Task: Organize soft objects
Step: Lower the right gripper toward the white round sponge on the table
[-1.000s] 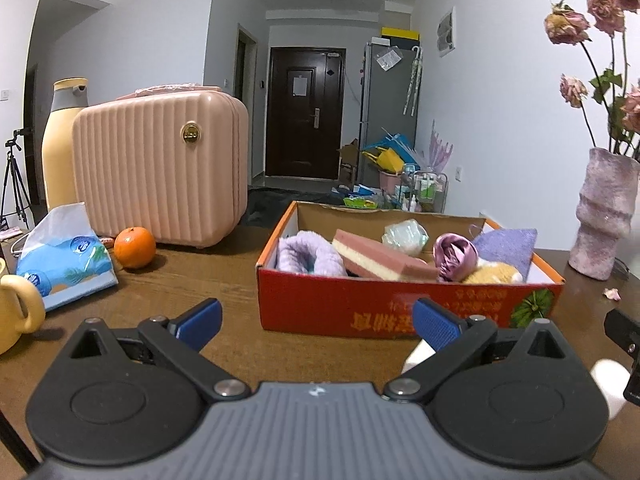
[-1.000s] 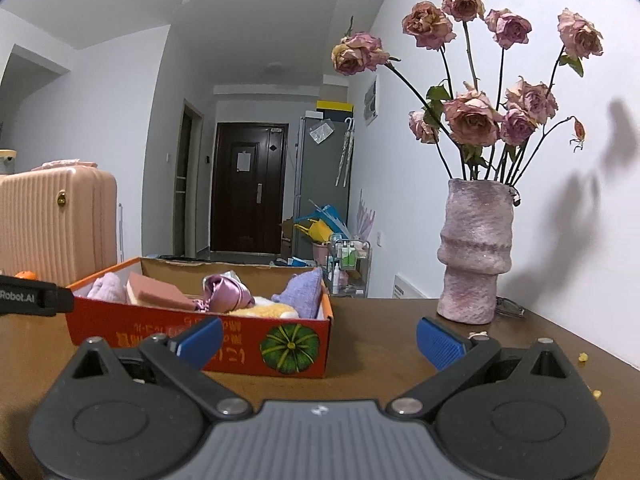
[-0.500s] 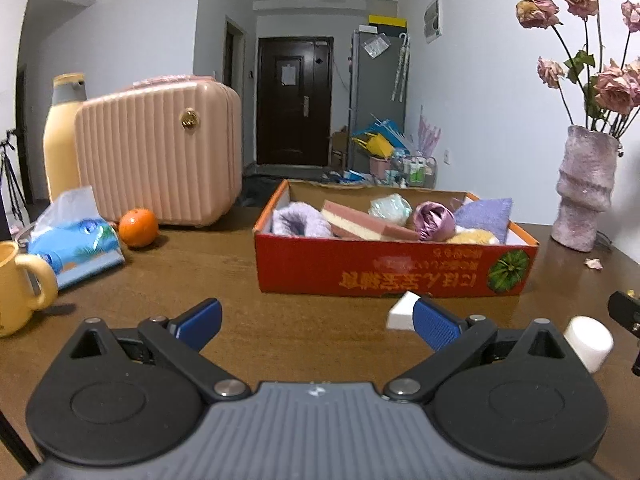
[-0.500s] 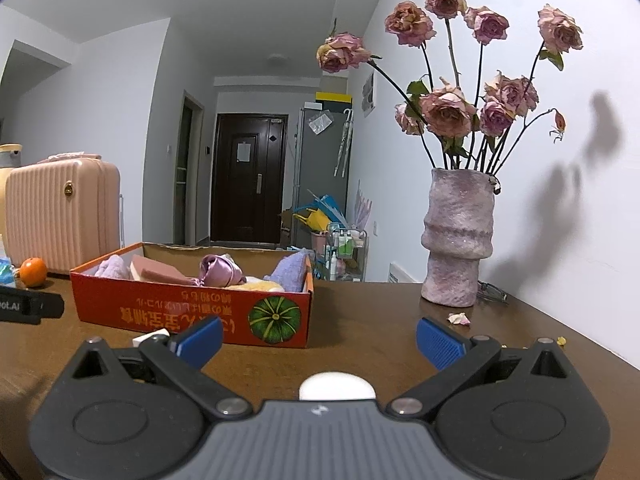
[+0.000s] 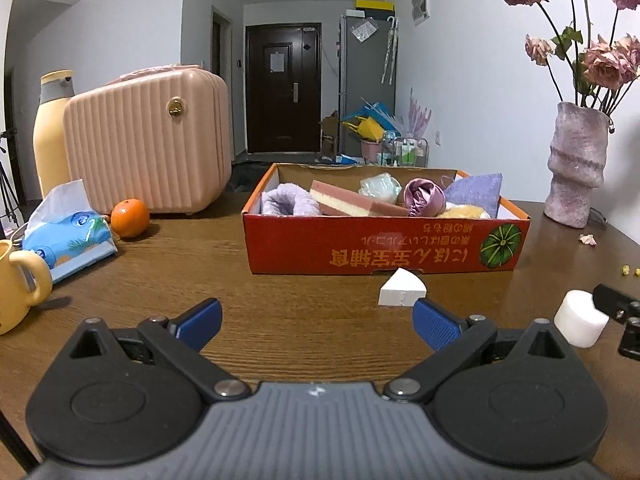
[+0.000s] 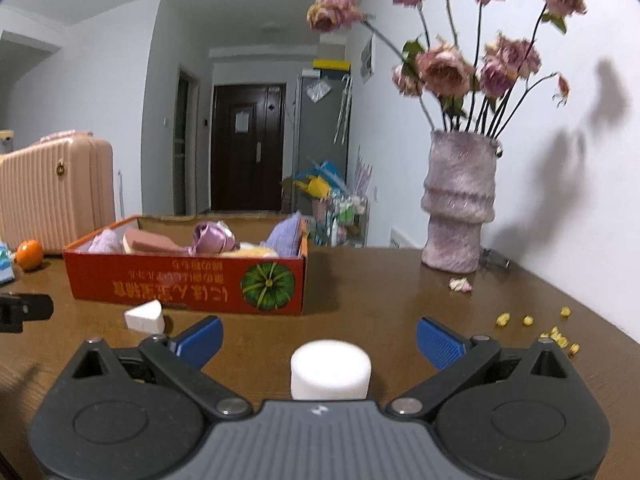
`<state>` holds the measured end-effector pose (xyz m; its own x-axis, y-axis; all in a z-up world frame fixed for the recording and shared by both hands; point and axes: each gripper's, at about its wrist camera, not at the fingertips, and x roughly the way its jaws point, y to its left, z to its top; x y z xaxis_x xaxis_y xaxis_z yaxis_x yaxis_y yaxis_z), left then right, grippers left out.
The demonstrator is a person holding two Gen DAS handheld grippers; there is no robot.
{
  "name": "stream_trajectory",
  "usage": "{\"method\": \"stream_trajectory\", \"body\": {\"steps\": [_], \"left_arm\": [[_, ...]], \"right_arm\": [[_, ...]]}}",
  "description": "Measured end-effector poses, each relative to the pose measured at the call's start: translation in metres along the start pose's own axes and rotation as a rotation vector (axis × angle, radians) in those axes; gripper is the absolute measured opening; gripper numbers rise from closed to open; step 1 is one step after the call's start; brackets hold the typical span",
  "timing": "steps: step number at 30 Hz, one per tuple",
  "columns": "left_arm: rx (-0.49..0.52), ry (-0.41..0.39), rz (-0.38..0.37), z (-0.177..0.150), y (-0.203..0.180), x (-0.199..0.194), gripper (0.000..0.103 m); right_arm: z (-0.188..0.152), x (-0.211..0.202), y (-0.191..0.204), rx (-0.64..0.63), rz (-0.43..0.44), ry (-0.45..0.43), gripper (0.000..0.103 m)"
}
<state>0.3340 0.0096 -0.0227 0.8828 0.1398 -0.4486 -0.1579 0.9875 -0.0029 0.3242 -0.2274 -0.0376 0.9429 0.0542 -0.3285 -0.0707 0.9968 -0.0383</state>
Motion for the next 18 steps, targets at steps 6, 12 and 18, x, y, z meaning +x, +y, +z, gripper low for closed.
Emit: {"method": "stream_trajectory", "body": {"steps": [6,12,18], "left_arm": [[0.012,0.018,-0.015,-0.002,-0.003,0.003,0.103],[0.021,0.028,-0.021,-0.003,-0.005,0.004,0.103],[0.024,0.037,-0.019,-0.003,-0.006,0.007,0.103]], "right_arm": [[-0.002,0.028,-0.008,-0.006,-0.008,0.116,0.103],[-0.004,0.058,-0.022,0.035,-0.004,0.216,0.101],[-0.007,0.080,-0.024,0.032,0.020,0.285,0.089]]}}
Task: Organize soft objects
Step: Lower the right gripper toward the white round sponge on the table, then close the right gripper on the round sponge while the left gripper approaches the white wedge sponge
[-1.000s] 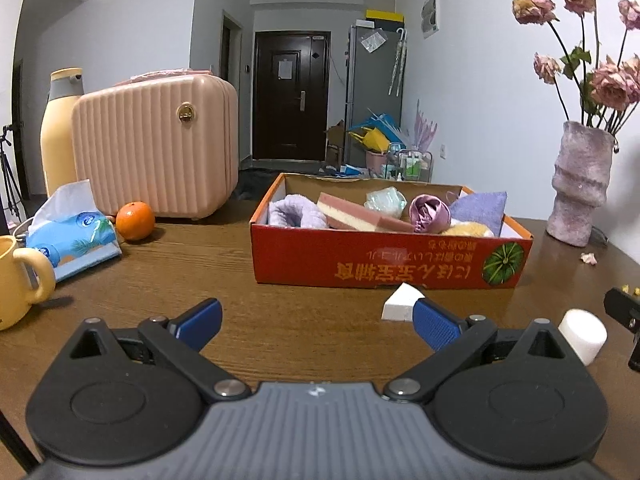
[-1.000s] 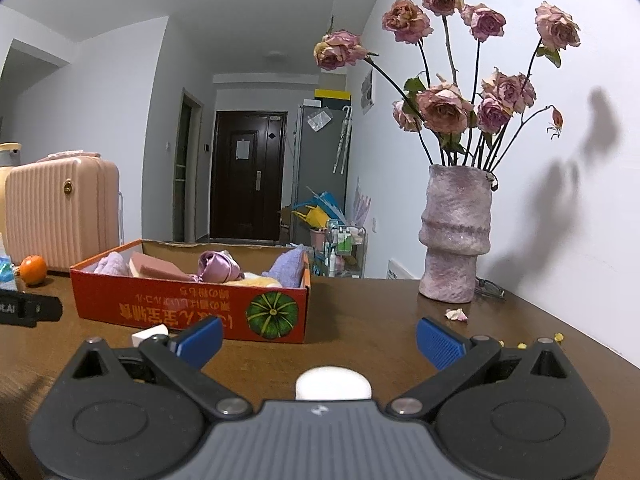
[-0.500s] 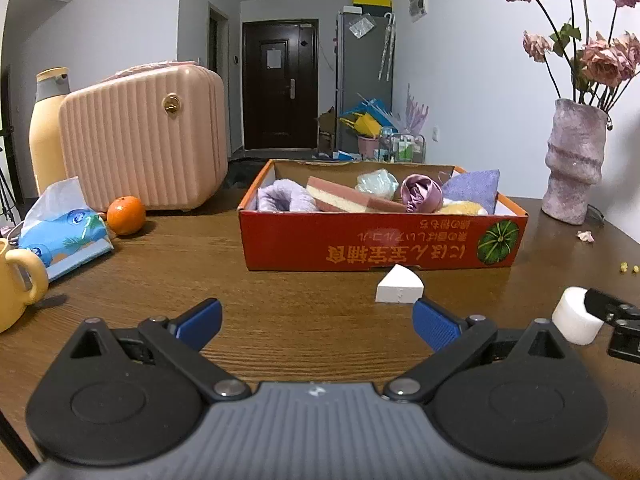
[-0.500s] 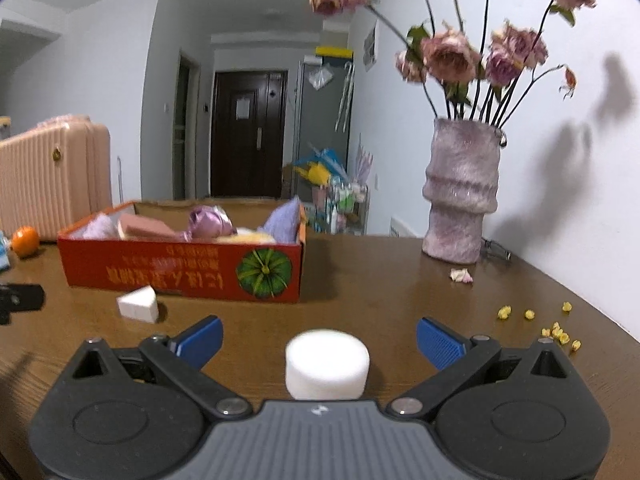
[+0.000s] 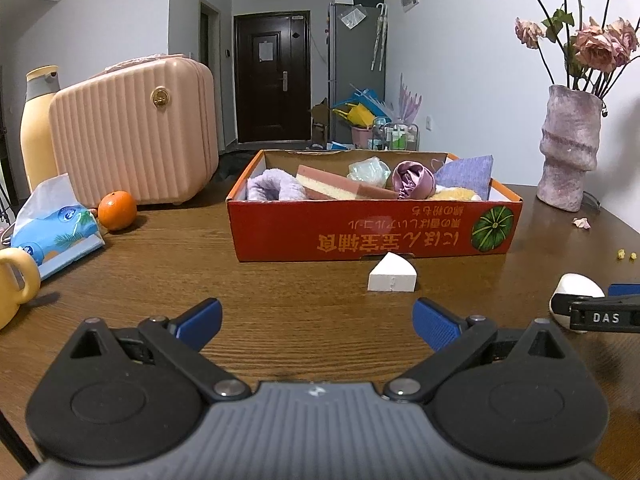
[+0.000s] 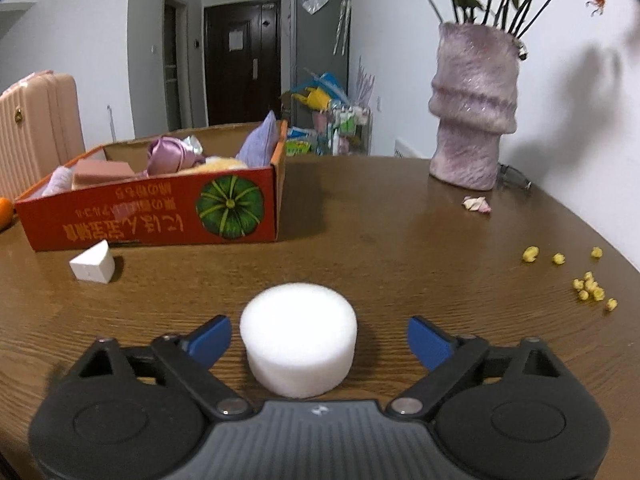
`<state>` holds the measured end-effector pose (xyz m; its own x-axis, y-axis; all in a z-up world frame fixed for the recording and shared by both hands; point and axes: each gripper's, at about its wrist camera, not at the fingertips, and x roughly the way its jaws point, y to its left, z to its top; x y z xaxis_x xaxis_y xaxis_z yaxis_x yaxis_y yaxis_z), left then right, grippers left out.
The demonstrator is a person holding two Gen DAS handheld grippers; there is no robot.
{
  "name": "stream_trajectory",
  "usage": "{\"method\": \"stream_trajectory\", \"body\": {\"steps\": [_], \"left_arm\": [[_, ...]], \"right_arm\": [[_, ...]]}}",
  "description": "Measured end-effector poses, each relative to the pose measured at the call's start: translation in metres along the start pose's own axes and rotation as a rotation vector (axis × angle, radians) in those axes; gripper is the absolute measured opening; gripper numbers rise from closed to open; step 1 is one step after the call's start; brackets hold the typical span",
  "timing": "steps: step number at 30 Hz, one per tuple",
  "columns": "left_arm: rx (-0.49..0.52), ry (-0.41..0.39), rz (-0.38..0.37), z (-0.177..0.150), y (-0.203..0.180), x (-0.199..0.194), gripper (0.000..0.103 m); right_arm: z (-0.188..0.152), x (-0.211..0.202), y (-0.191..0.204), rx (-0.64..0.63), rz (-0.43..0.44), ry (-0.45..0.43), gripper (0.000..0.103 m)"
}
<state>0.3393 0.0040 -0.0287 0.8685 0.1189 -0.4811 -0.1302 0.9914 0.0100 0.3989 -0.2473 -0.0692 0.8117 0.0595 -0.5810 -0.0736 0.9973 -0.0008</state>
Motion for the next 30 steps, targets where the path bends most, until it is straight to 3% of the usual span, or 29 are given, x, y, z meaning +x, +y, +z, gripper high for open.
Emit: {"method": "stream_trajectory", "body": {"steps": [7,30], "left_arm": [[0.007,0.014,-0.006,-0.001,-0.001,0.003,0.103],[0.033,-0.001,-0.028,0.015,-0.023,0.029,0.103]], "right_arm": [[0.003,0.009,0.000,-0.004,0.033,0.033,0.058],[0.010,-0.002,-0.004,0.050,0.003,-0.099,0.057]]}}
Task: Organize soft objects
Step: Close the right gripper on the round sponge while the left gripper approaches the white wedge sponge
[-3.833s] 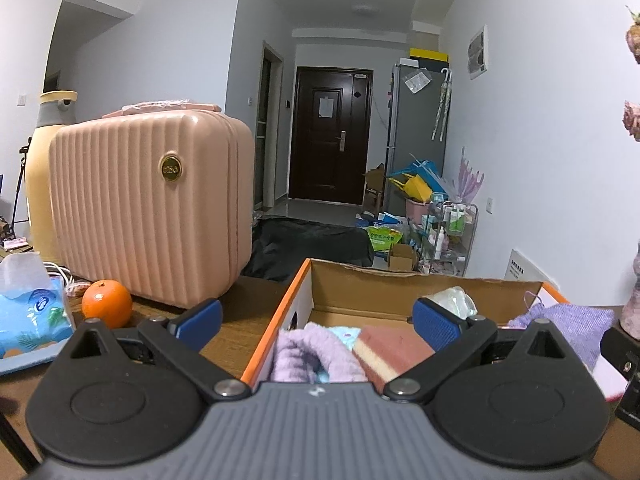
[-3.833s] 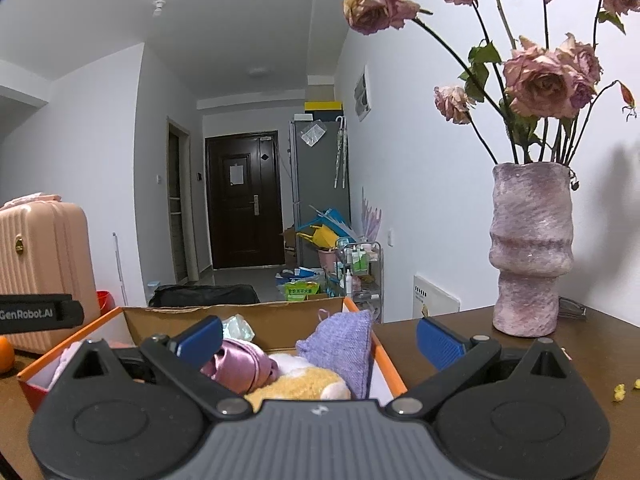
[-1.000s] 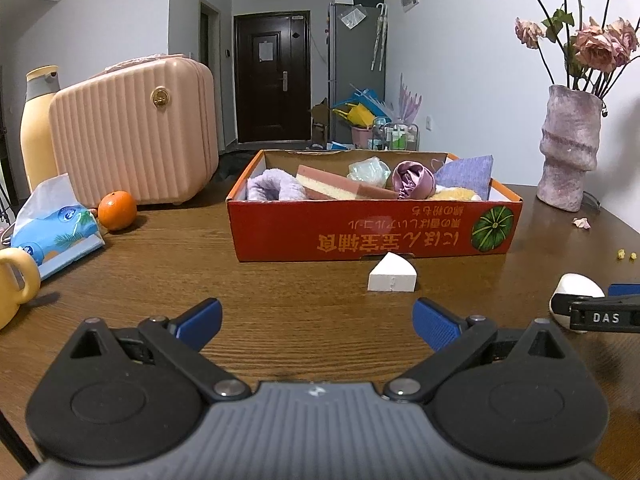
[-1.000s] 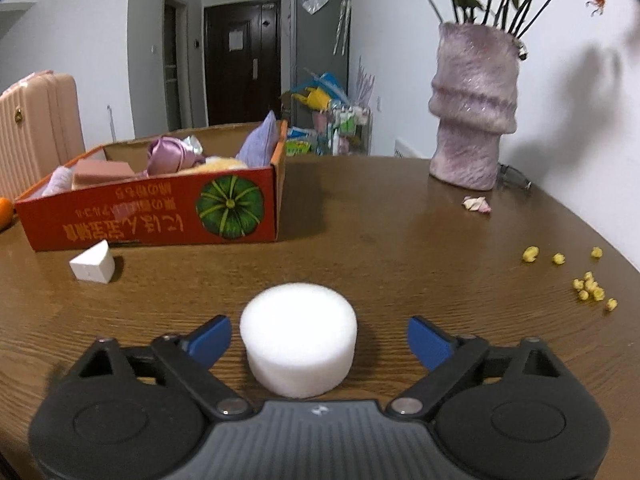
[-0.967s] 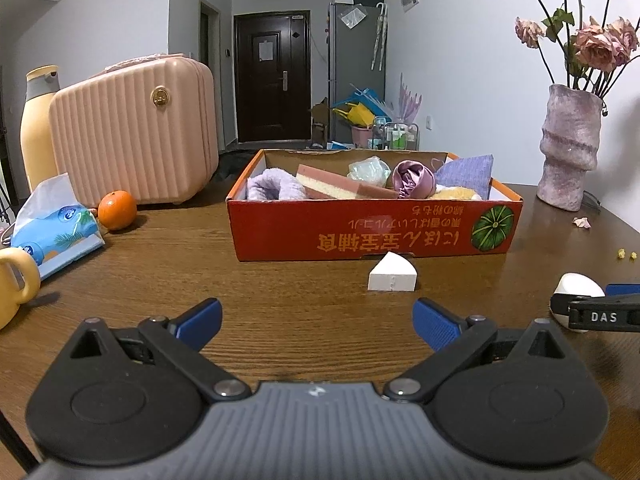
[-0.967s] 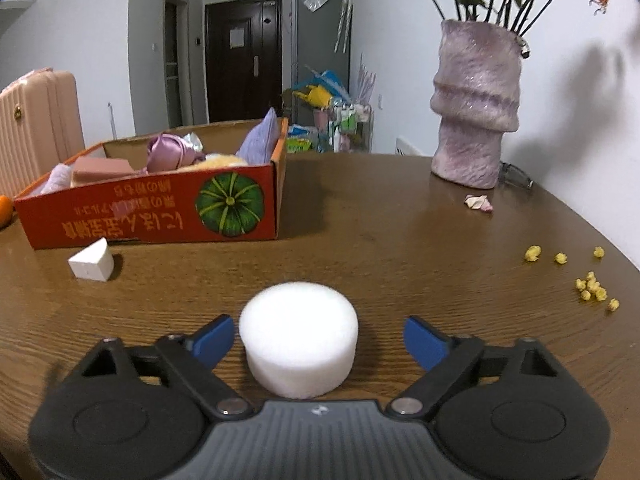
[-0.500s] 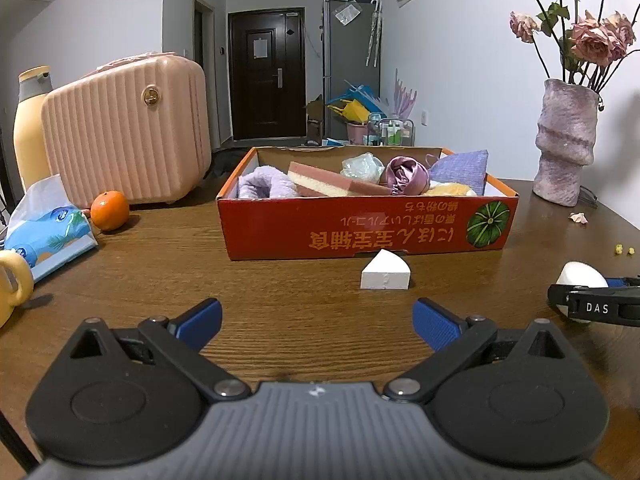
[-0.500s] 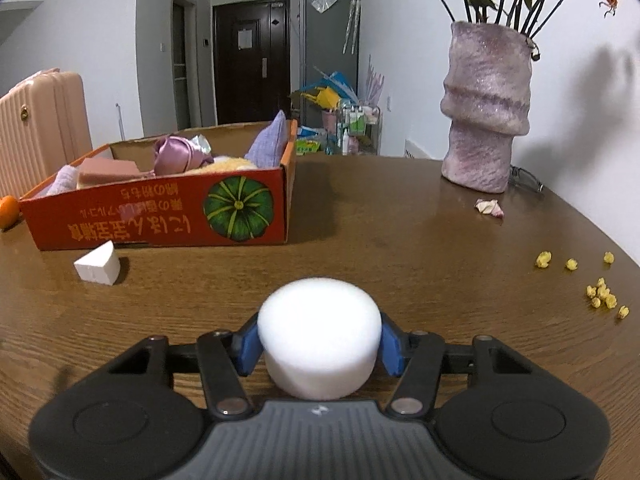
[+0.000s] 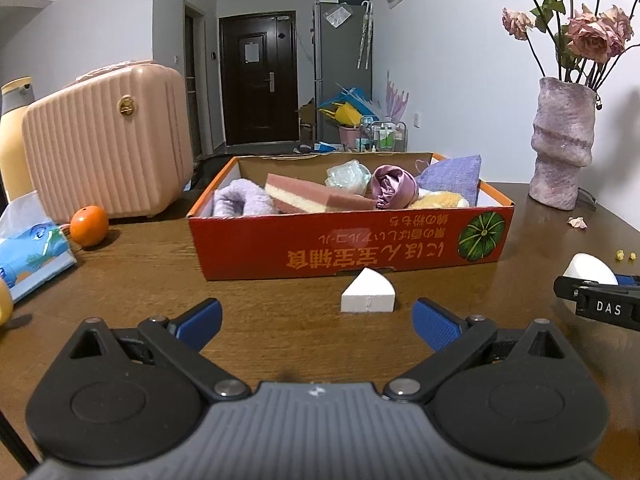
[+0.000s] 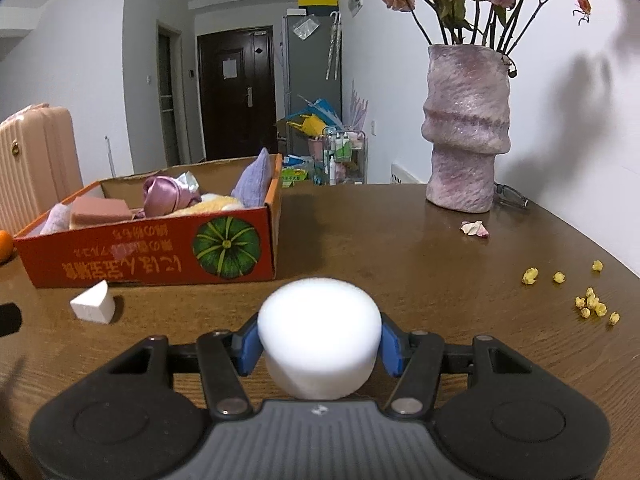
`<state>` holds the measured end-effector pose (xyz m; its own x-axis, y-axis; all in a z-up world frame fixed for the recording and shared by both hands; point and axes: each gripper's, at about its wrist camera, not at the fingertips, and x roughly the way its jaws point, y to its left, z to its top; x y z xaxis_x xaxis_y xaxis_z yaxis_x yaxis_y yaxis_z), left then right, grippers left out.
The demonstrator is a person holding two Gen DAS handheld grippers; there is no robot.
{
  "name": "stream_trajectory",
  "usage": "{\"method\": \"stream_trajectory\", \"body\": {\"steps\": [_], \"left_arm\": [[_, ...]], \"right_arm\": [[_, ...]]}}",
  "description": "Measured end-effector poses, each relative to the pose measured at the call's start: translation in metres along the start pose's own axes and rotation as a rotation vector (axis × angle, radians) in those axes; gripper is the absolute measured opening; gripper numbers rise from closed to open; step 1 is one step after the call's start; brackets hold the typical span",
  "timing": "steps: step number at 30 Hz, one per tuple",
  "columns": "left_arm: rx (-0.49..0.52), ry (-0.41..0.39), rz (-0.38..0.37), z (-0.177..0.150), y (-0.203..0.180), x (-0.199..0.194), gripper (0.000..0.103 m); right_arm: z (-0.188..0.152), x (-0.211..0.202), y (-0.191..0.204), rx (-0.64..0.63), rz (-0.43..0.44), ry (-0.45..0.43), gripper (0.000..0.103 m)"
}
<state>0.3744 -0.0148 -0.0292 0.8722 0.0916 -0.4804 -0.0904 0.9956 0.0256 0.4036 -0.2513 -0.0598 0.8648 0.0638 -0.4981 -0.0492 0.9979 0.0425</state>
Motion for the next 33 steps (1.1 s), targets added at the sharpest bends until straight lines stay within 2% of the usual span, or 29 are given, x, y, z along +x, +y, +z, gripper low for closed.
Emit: {"method": "stream_trajectory", "body": {"steps": [8,16,33], "left_arm": [[0.013,0.015,-0.008,0.011,-0.007,0.026,0.103],[0.041,0.073,-0.022,0.019,-0.013,0.058,0.103],[0.105,0.185,0.006,0.029,-0.024,0.118,0.103]], "right_arm": [[0.005,0.004,0.004,0.011,-0.012,-0.033,0.057],[0.012,0.014,0.009,0.015,-0.015,-0.049,0.057],[0.024,0.039,0.029,-0.016,0.008,-0.052,0.057]]}}
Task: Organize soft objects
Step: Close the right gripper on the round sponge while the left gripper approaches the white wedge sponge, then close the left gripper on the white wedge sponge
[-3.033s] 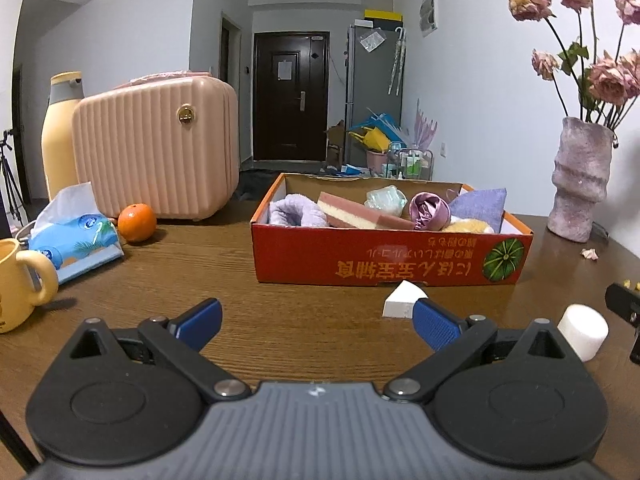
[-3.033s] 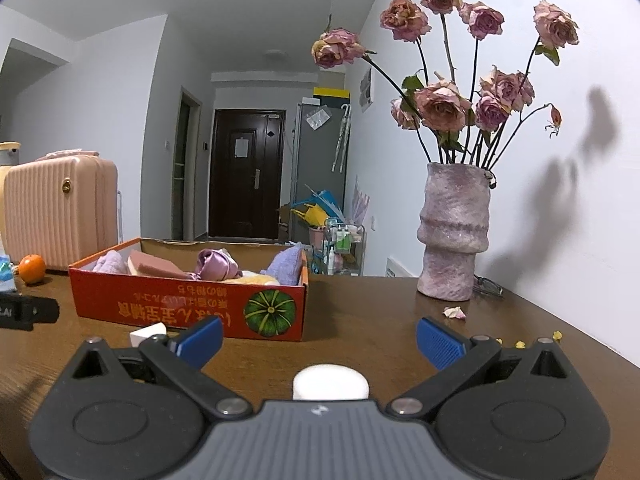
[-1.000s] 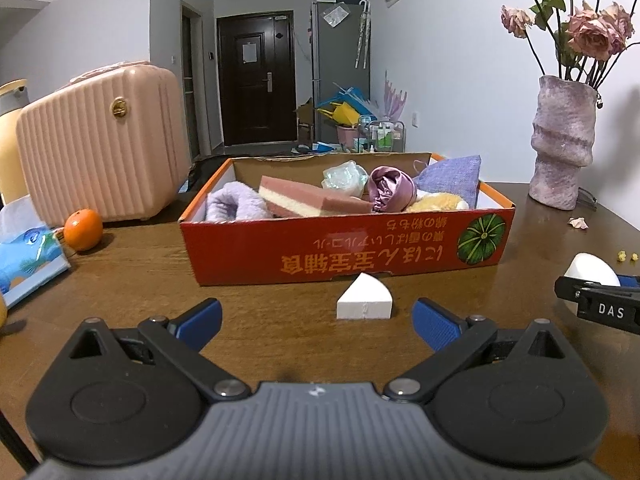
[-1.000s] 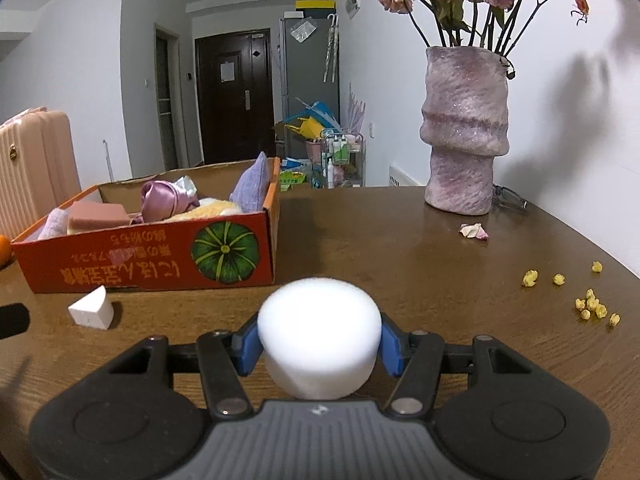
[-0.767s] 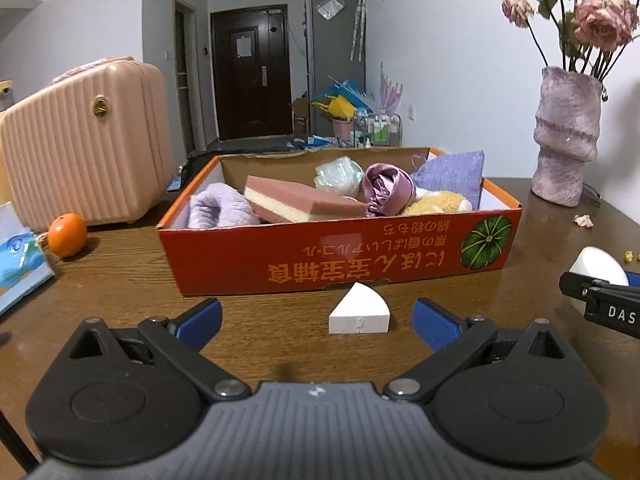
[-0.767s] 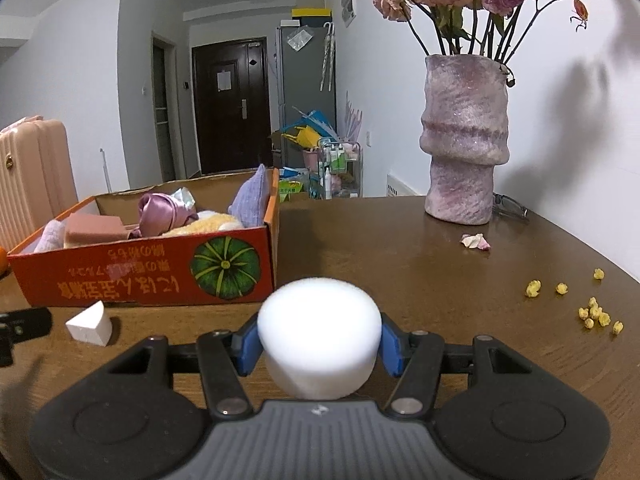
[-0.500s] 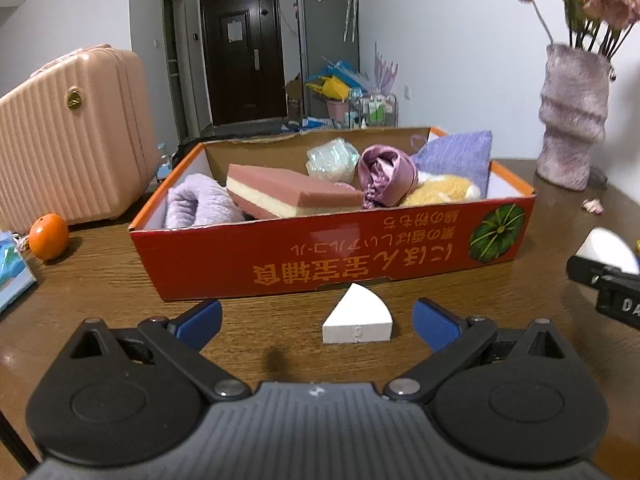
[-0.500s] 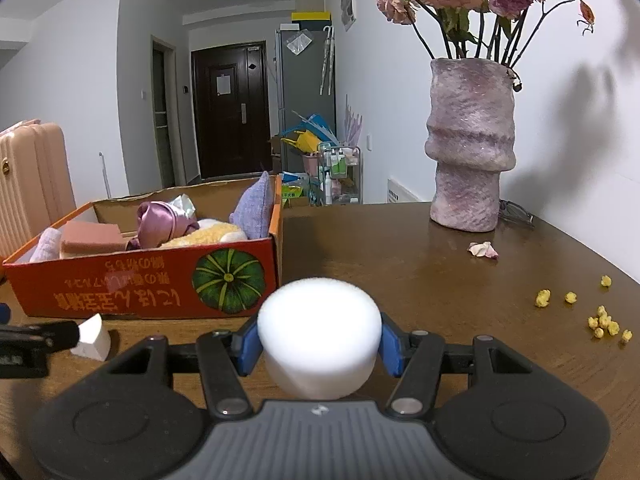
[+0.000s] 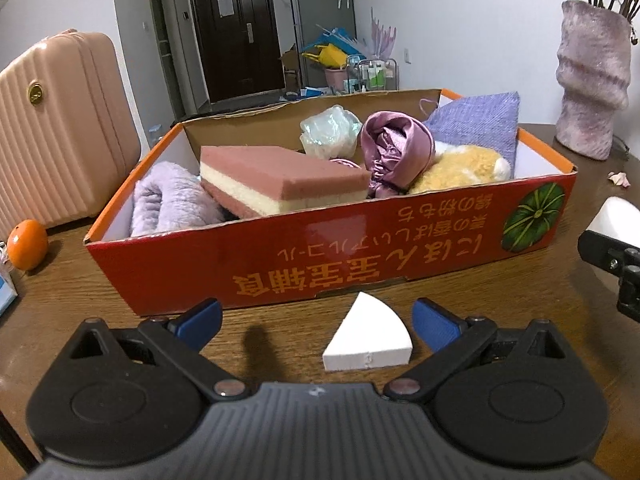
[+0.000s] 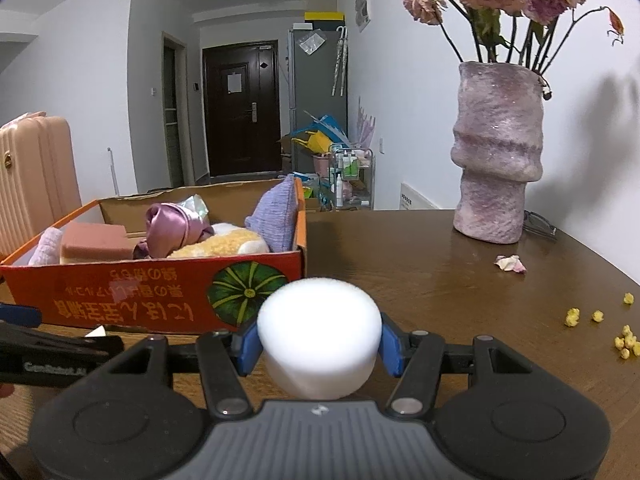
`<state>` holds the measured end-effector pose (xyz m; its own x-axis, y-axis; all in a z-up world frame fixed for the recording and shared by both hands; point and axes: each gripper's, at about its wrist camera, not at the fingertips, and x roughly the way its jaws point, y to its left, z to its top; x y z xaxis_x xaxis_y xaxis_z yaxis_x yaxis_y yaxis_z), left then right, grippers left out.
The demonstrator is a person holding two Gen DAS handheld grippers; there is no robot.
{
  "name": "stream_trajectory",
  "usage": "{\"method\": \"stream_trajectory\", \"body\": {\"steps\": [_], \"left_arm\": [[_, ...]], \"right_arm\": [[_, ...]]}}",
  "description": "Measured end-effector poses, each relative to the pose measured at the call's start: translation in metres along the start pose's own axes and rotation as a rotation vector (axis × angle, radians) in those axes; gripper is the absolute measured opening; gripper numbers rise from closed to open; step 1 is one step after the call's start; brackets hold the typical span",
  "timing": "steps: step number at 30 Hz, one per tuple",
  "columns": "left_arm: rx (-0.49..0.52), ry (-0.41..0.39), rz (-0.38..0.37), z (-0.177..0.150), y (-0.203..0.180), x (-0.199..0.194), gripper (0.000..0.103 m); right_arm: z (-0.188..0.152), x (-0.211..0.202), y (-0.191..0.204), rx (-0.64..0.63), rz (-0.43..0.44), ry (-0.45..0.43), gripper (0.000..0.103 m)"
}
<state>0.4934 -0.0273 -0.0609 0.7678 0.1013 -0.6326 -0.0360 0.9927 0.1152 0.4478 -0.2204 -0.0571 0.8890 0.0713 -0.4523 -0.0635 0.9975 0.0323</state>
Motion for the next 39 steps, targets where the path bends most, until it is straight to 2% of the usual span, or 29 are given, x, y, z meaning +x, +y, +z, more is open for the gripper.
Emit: {"method": "stream_trajectory", "body": {"steps": [3,8,11,13,16,28,39], "left_arm": [[0.011,0.005,0.002,0.002,-0.001,0.005,0.101],[0.019,0.024,-0.017,0.003,-0.001,0.011,0.083],[0.029,0.016,-0.040,0.002,-0.001,0.009,0.069],[0.043,0.006,-0.065,0.001,-0.004,0.007,0.050],[0.065,-0.002,-0.097,0.000,-0.007,0.003,0.032],[0.097,-0.036,-0.081,-0.005,-0.017,-0.006,0.026],[0.050,-0.136,-0.026,-0.010,-0.009,-0.039,0.026]], "right_arm": [[0.001,0.003,0.003,-0.007,0.009,0.003,0.057],[0.001,0.003,0.007,-0.020,0.018,0.002,0.057],[0.001,0.002,0.007,-0.018,0.022,0.003,0.057],[0.000,0.002,0.007,-0.018,0.022,0.005,0.057],[0.000,0.002,0.006,-0.017,0.023,0.007,0.057],[-0.002,0.000,0.006,-0.016,0.017,-0.004,0.057],[-0.001,-0.014,0.005,0.002,0.025,-0.063,0.057]]}}
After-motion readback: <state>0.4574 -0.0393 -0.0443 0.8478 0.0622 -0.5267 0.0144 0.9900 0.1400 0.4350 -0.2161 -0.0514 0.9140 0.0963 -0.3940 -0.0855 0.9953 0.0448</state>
